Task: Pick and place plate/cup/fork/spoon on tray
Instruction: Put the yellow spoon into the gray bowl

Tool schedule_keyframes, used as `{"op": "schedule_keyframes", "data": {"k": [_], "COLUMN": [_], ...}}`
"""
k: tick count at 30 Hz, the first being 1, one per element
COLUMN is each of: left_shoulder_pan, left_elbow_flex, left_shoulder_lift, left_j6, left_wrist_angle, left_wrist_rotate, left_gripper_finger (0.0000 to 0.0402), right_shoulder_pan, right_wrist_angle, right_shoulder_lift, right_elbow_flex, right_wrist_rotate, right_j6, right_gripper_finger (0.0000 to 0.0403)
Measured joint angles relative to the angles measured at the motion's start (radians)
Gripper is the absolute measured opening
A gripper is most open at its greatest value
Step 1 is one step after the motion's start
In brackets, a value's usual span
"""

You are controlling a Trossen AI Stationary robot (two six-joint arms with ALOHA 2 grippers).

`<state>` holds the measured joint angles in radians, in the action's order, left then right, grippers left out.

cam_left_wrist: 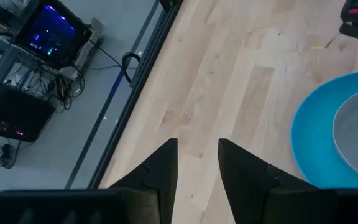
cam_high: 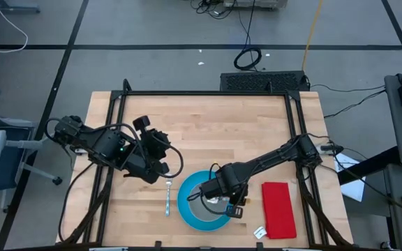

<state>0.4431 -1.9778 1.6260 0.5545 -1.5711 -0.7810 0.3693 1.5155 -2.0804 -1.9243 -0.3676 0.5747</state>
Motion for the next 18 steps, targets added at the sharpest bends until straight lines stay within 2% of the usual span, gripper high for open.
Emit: {"op": "schedule_keyframes", "data": {"k": [18], "left_shoulder_pan": [0.0], "left_elbow_flex": [0.0], "left_shoulder_lift": [0.0], "left_j6": [-0.001], "left_wrist_angle": [0.0], "left_wrist_rotate": [-0.006], "left_gripper_finger": [0.0122], "right_shoulder_pan": [-0.017], "right_wrist_angle": [-0.034], "right_shoulder_lift": [0.0], "right_elbow_flex": [0.0], "right_wrist_rotate": [-0.005], "right_j6": [0.008], "right_gripper_finger": [0.0059]}}
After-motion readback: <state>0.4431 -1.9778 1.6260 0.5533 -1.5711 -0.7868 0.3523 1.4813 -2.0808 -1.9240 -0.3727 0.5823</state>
